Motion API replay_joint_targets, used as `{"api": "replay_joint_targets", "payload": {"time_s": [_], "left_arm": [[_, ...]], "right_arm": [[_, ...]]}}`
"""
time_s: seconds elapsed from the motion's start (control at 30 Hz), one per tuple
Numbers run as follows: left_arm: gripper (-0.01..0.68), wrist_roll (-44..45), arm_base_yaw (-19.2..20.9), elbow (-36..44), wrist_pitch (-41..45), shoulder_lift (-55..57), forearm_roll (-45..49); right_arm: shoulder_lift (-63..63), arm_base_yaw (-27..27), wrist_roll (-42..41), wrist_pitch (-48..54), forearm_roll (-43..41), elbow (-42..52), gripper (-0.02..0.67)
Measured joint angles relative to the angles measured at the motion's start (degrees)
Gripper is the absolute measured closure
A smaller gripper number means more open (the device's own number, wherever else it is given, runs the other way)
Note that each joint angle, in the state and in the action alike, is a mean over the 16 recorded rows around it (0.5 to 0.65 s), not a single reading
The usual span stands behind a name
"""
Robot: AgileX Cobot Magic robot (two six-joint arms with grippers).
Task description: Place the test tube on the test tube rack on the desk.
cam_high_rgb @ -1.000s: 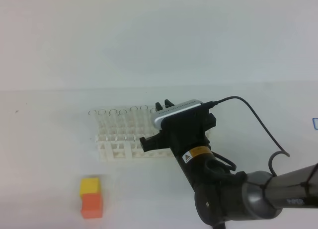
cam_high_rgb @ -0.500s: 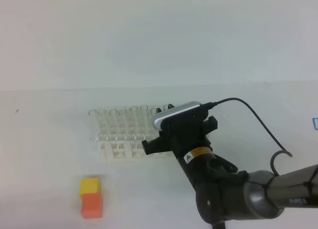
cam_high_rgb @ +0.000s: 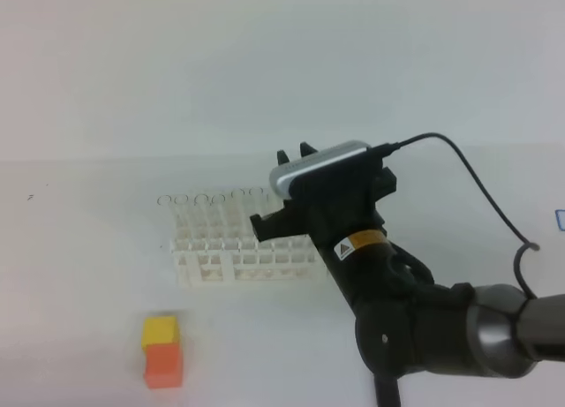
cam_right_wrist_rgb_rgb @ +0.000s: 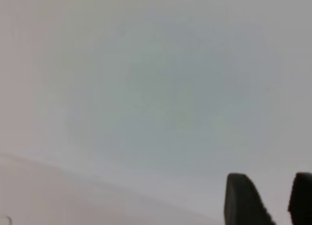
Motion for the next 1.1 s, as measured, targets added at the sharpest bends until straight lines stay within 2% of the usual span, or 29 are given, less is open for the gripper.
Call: {"api": "replay_joint_targets", "payload": {"time_s": [0.17, 0.47, 0.67, 0.83, 1.1], "left_arm": [[0.673, 0.0, 0.0, 0.0, 0.0, 0.0, 0.0], [0.673, 0.0, 0.0, 0.0, 0.0, 0.0, 0.0], [0.673, 0.0, 0.0, 0.0, 0.0, 0.0, 0.0], [0.673, 0.0, 0.0, 0.0, 0.0, 0.0, 0.0], [0.673, 0.0, 0.0, 0.0, 0.0, 0.0, 0.0]], "right_arm": [[-4.6, 0.0, -3.0, 0.7, -0.1, -0.2, 0.443], [-19.4, 0.0, -12.6, 3.5, -1.7, -0.3, 0.562], [-30.2, 0.0, -18.9, 7.8, -7.3, -0.3, 0.633], [-37.3, -0.1, -22.2, 14.4, -14.3, -0.3, 0.648], [-46.5, -0.6, -23.1, 32.6, -23.9, 0.2, 0.650]]}}
